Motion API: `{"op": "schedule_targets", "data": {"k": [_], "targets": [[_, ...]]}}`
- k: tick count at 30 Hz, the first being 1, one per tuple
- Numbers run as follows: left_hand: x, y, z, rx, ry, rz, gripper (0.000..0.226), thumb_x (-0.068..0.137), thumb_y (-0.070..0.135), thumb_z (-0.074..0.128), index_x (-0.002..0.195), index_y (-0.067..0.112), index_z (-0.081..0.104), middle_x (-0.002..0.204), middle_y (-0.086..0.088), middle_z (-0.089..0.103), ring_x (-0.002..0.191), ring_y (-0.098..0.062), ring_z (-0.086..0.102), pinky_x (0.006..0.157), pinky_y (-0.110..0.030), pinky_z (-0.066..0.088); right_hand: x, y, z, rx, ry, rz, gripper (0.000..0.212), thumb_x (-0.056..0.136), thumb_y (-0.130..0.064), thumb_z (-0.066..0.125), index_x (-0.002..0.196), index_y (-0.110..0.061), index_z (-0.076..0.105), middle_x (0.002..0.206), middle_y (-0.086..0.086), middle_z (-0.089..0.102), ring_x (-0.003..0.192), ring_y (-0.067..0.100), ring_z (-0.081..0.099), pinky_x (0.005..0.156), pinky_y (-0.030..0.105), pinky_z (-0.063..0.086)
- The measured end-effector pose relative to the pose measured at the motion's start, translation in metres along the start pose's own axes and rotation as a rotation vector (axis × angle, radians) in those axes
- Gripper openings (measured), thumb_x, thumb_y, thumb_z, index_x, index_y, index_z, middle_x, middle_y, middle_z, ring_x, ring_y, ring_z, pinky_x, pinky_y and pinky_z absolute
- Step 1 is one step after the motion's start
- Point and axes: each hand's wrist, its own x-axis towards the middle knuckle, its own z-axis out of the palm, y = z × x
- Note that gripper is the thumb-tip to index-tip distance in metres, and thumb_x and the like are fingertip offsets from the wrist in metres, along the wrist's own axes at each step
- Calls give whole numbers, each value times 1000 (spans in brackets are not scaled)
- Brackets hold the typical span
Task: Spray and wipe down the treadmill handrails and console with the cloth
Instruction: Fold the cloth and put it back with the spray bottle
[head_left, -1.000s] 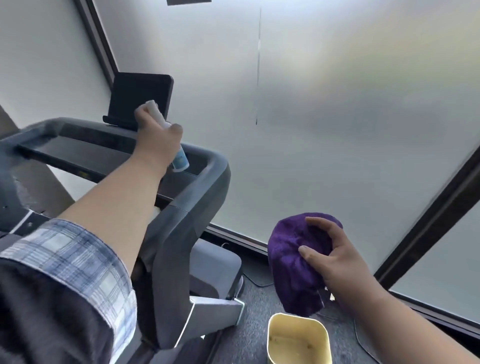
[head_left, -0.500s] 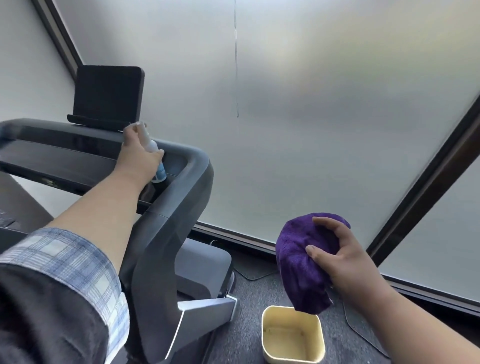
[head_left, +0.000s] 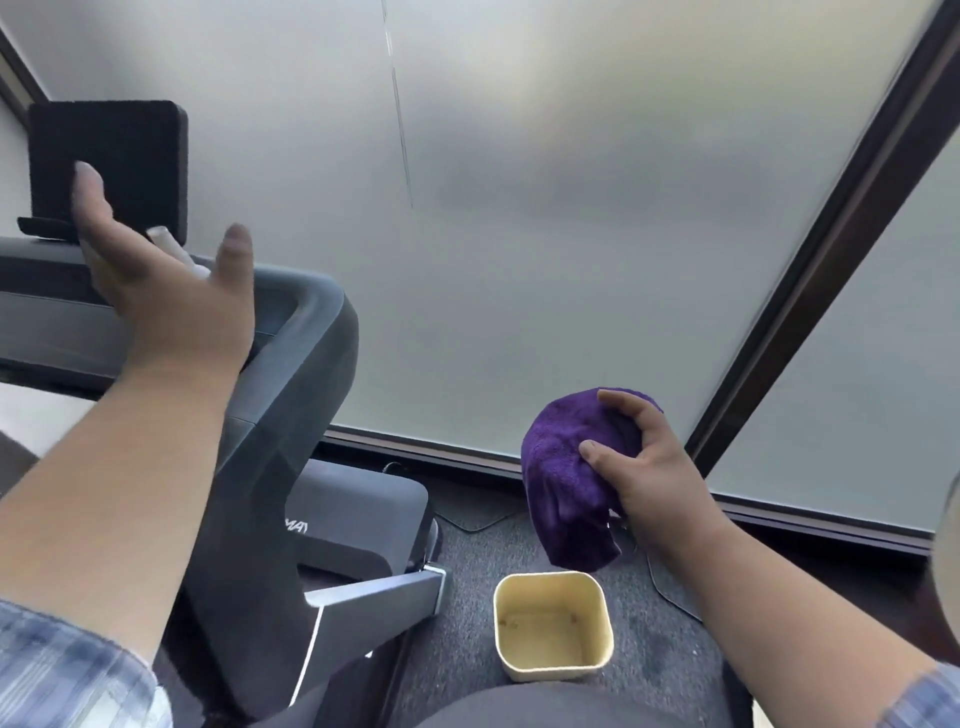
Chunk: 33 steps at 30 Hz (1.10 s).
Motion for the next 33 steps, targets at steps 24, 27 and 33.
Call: {"op": "schedule_targets", "data": {"k": [24, 27, 33], "targets": [[-491, -141, 162, -6, -1580, -883, 56, 86, 9, 56, 106, 61, 50, 106, 15, 63, 64, 1, 63, 58, -12, 48, -14, 336, -64, -414, -348, 705, 77, 71, -13, 57, 134, -54, 42, 115, 0, 57, 71, 3, 61, 58, 12, 45], [-523, -177, 198, 88, -1594, -792, 58, 86, 8, 57, 124, 50, 45, 115, 8, 60, 73, 0, 60, 55, -3, 38, 6, 401, -53, -576, -335, 631, 69, 81, -7, 58, 138, -42, 45, 131, 6, 41, 89, 13, 58, 69, 8, 39], [-563, -248, 263, 219, -1586, -659, 77, 83, 4, 57, 149, 33, 33, 144, -4, 43, 109, -21, 55, 73, -10, 38, 53, 508, -32, -680, -334, 545, 66, 85, -3, 57, 145, -29, 46, 141, 10, 33, 120, 25, 52, 90, 13, 33]]}}
